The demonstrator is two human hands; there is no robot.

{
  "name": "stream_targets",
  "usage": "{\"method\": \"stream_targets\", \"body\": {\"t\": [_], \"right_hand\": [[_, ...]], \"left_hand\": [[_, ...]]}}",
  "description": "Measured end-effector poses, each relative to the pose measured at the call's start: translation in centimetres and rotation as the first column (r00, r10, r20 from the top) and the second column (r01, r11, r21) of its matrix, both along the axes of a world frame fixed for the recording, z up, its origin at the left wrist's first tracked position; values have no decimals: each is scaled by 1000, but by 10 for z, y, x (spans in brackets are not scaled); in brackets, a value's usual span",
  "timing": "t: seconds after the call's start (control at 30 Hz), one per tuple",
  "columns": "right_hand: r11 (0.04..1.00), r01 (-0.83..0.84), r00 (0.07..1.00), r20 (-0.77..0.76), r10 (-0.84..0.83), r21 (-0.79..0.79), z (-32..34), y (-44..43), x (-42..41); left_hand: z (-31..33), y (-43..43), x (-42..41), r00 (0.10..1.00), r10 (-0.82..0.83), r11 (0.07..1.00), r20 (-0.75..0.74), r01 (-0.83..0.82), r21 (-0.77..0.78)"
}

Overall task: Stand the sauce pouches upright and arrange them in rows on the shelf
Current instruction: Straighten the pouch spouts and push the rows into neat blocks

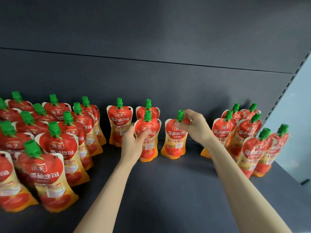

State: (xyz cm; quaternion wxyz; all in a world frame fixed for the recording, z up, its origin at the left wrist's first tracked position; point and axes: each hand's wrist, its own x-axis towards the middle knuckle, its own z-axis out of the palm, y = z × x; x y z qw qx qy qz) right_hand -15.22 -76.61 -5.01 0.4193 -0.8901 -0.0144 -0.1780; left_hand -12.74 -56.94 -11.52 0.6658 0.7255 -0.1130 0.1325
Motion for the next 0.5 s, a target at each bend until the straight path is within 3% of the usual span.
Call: {"method": "stream_targets", "body": {"t": [0.23,0.37,0.5], "right_hand": [[989,-82,996,38,77,121,-6,59,-2],[965,15,998,55,-30,262,-27,77,-5],[897,108,994,-22,-109,428,-69,91,-18]], "left_hand": [[-2,50,-10,998,62,998,-15,-62,-5],[-7,67,-13,998,46,999,-39,-47,-8],[-33,73,-22,992,74,997,-103,-70,44]]}}
